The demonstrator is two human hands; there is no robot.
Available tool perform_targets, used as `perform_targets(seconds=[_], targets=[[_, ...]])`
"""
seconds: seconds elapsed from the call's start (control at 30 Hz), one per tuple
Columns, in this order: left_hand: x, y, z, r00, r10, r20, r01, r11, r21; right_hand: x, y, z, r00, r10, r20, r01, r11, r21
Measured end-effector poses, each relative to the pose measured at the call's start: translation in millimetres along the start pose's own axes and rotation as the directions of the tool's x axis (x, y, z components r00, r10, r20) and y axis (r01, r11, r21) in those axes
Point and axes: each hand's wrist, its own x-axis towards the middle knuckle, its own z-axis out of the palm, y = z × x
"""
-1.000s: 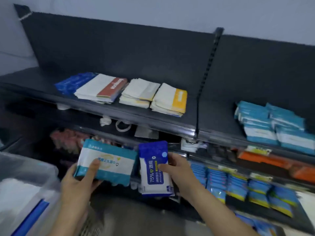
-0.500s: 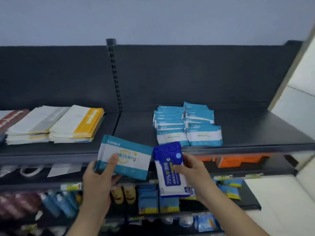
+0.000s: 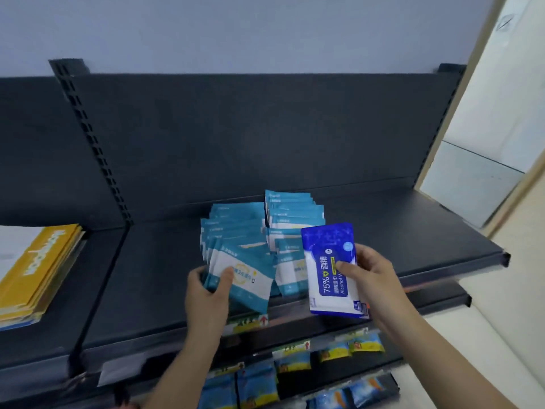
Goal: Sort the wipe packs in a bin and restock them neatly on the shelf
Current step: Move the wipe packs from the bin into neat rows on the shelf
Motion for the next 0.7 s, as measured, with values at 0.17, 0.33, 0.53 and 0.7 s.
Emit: perform_targets(seconds=[0.17,0.33,0.53,0.7], targets=[[30,-8,15,0.997,0.071,0.040,-0.079,0.967,0.241,45,-7,9,1.000,0.001,-0.019,-0.002,0.999,-0.040],[46,-6,28,0.992,0.118,0.051,-0.128,0.941,0.312,73,-7,14,1.000,0.021,-0.001,-0.021,1.000,-0.009],[42,-4,40,0.979,0.196,-0.047,-0.158,0.891,0.427,108,-22,-6,0.991,0.000,0.131,-0.001,1.000,0.006],[18,-18,42,0.929,0.321,-0.184,-0.060,0.621,0.781,165,-47,-45,0.976,-0.081,0.202,0.136,0.951,-0.278]])
